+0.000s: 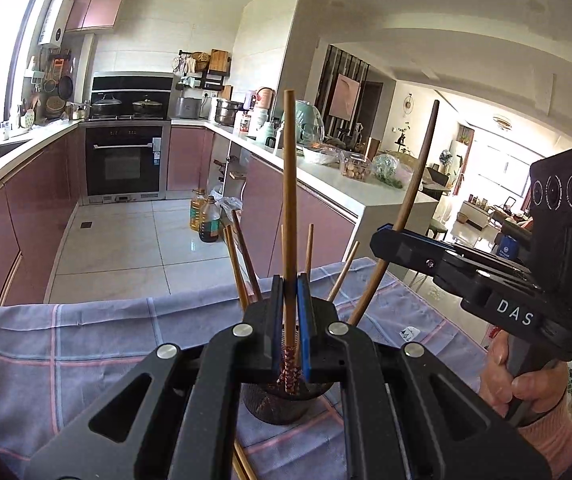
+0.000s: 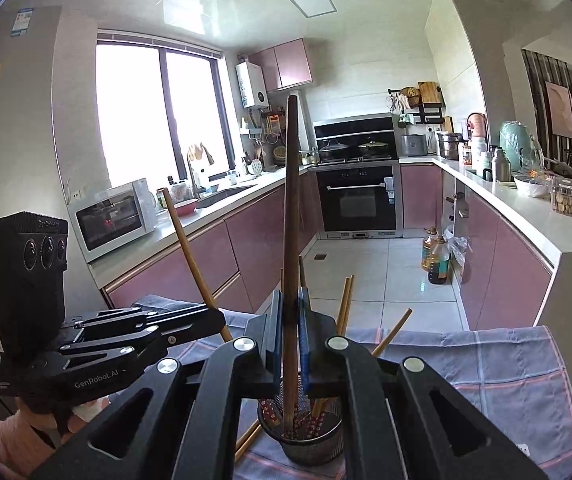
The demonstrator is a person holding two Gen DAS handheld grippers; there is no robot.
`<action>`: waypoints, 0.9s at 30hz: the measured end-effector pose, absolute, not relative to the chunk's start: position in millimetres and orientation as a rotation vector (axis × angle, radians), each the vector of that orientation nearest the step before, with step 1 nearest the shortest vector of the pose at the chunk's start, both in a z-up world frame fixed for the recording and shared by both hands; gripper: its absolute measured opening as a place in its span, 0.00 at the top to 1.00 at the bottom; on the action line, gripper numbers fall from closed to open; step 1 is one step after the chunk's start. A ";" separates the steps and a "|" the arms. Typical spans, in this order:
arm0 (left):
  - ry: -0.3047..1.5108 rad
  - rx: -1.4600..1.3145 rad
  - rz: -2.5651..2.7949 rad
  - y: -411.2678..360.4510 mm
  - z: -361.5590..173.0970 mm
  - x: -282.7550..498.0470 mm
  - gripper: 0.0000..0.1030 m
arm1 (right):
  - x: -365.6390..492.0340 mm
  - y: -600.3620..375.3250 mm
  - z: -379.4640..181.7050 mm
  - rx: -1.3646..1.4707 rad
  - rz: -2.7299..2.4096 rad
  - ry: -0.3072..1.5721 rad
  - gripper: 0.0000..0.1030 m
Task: Organize utensils
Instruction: 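Insert the chopstick into the mesh cup with the left gripper while the right gripper inserts its own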
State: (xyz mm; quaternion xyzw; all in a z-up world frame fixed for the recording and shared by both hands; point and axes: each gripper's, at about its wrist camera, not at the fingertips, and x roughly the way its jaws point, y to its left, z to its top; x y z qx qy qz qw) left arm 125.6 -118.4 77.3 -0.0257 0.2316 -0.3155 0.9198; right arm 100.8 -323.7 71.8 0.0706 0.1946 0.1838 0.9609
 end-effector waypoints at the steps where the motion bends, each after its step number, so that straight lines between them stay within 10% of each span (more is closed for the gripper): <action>1: 0.478 -0.052 -0.648 -119.1 77.1 126.0 0.93 | 102.0 -323.2 71.2 0.143 0.372 0.397 0.94; 27: 0.681 0.032 -0.668 -148.0 31.7 153.0 0.93 | 146.9 -302.1 3.7 0.114 0.347 0.656 0.93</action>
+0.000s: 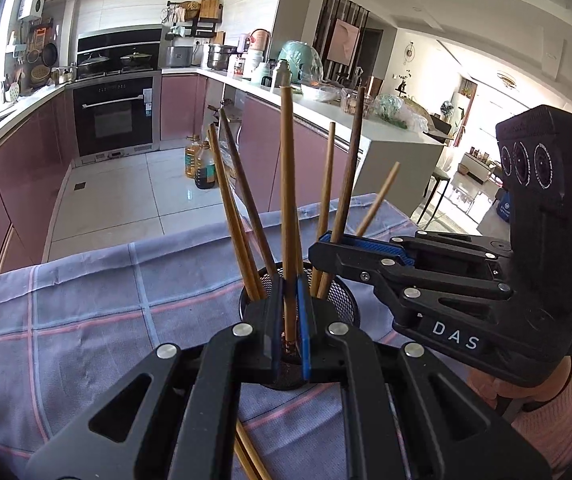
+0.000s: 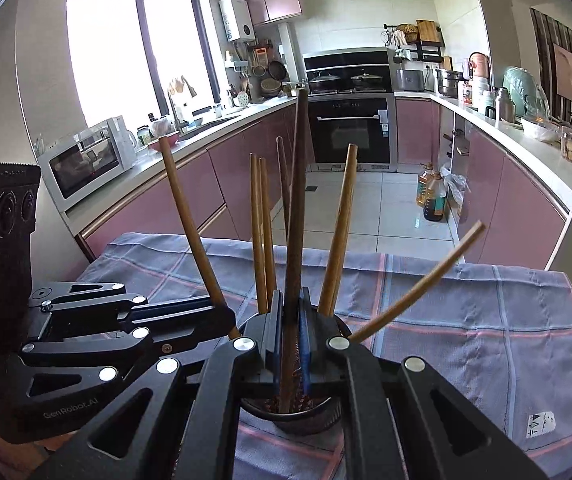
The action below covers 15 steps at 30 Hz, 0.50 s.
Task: Organize utensils
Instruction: 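Insert the chopstick into the mesh cup with the left gripper while the right gripper inserts its own, then open the left gripper and withdraw while the right gripper releases its chopstick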
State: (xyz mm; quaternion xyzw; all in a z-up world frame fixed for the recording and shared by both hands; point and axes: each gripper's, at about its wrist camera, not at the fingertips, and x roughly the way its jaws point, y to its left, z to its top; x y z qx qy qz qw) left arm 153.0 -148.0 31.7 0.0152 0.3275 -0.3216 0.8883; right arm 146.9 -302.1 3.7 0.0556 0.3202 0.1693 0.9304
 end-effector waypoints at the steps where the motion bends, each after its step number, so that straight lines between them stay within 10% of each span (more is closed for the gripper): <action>1: 0.683 0.029 -0.665 -147.8 31.4 154.7 0.93 | 148.1 -302.6 2.8 0.119 0.345 0.657 0.92; 15: 0.640 0.047 -0.633 -136.7 27.6 147.6 0.88 | 135.1 -311.3 2.2 0.149 0.332 0.628 0.79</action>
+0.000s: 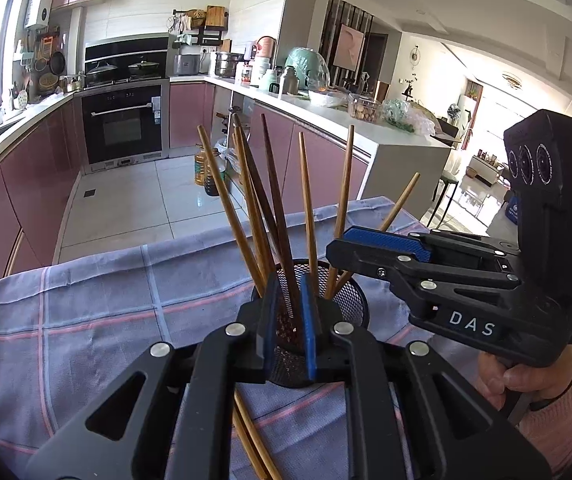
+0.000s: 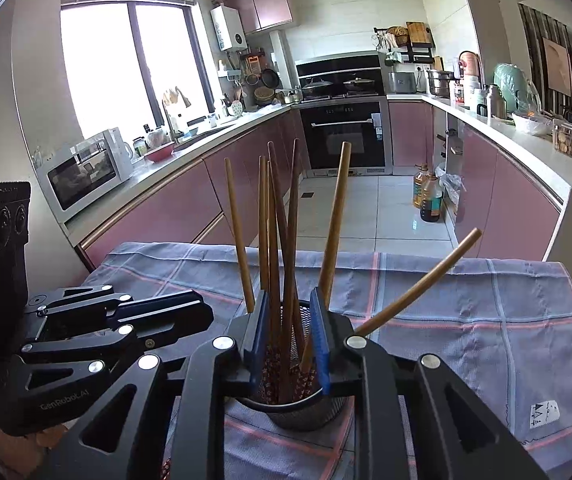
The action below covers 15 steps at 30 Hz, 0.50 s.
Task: Organize utensils
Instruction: 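Open the left gripper and withdraw while the right gripper releases its chopstick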
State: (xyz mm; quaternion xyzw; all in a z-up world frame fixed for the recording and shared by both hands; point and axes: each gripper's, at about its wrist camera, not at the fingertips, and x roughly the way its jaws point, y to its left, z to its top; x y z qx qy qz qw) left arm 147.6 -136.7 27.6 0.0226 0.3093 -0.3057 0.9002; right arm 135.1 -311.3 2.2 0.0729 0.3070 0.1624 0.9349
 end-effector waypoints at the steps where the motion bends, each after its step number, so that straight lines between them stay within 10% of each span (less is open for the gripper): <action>1: 0.635 0.048 -0.630 -134.5 27.4 145.2 0.87 | 132.8 -312.6 1.3 0.152 0.334 0.629 0.79; 15: 0.634 0.027 -0.579 -85.9 -0.4 104.0 0.76 | 81.6 -296.0 -18.2 0.180 0.443 0.649 0.65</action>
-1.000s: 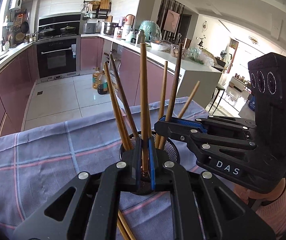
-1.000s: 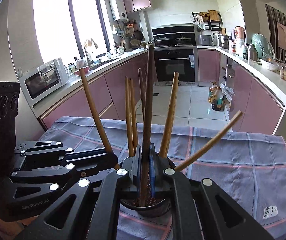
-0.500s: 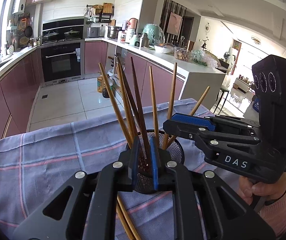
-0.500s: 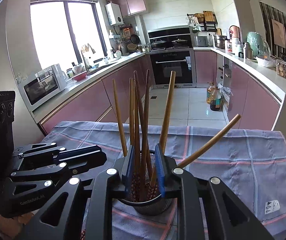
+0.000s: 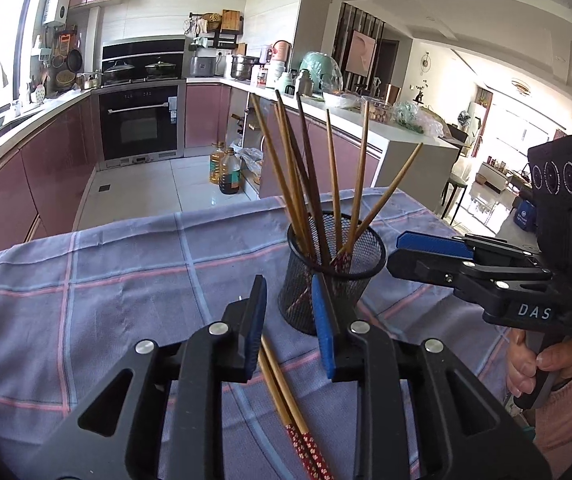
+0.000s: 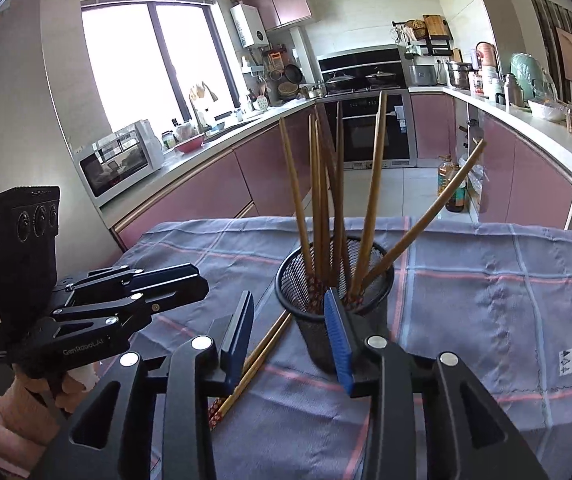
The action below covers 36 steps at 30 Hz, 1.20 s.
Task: Organize utensils
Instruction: 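Open the left gripper and withdraw while the right gripper releases its chopstick, then lower the left gripper onto a chopstick and close while the right gripper grasps one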
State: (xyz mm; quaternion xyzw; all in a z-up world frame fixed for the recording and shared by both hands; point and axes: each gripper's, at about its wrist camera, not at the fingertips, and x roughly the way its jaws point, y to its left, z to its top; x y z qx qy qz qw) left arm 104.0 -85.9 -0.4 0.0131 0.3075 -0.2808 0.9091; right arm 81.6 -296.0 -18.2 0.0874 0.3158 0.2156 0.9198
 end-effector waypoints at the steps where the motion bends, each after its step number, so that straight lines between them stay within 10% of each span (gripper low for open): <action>1: 0.646 0.021 -0.571 -81.7 -4.8 102.5 0.73 | 80.2 -291.0 -24.3 0.179 0.457 0.667 0.65; 36: 0.827 -0.027 -0.493 -46.0 -89.0 77.6 0.68 | 68.7 -215.2 -105.7 0.049 0.422 0.907 0.66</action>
